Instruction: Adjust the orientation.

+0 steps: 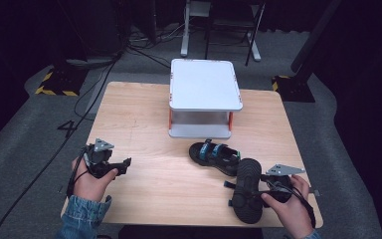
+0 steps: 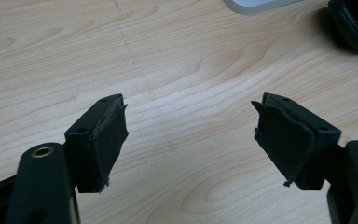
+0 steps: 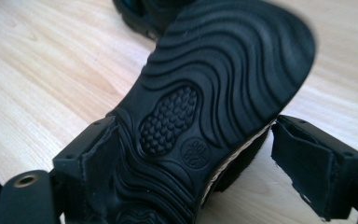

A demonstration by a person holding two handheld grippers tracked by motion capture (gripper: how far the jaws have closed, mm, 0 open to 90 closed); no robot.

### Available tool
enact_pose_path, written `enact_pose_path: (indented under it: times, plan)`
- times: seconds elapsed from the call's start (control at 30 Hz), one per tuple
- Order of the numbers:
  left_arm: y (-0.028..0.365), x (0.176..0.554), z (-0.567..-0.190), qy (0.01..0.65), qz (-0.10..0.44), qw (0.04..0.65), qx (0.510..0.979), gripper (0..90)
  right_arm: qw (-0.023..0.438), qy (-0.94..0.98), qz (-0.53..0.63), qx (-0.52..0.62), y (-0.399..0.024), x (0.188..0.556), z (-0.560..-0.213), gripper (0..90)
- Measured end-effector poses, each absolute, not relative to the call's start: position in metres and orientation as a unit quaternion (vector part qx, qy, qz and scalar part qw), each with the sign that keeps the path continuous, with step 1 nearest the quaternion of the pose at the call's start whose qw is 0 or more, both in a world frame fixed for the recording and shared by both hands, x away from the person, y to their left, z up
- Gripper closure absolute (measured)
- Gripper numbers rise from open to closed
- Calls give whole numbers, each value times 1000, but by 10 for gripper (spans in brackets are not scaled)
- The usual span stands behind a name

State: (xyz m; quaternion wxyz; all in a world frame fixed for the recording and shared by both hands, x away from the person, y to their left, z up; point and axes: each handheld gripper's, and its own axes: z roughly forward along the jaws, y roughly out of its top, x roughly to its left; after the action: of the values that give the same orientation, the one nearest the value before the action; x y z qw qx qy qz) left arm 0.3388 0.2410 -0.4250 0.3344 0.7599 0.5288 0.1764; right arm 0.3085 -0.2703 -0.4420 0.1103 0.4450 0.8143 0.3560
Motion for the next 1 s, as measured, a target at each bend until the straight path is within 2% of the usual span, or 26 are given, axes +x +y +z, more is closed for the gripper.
enact_pose_path:
  times: [0.13, 0.3, 0.4, 0.6, 0.9, 1.0]
  plan:
    - [241, 339, -426, 529, 179, 333, 760, 247, 89, 813, 366, 445, -266, 311, -450, 147]
    - [241, 339, -427, 528, 179, 330, 761, 247, 83, 800, 371, 465, -264, 315, -460, 19]
    - [240, 339, -428, 529, 176, 330, 761, 247, 64, 797, 376, 469, -266, 316, -461, 51]
    - [238, 340, -429, 529, 176, 327, 763, 247, 49, 806, 375, 456, -267, 313, -452, 265]
    - [239, 340, -429, 528, 176, 326, 764, 246, 46, 809, 371, 453, -267, 312, -448, 325]
    - [239, 340, -430, 528, 175, 327, 764, 246, 23, 796, 400, 454, -273, 311, -442, 517]
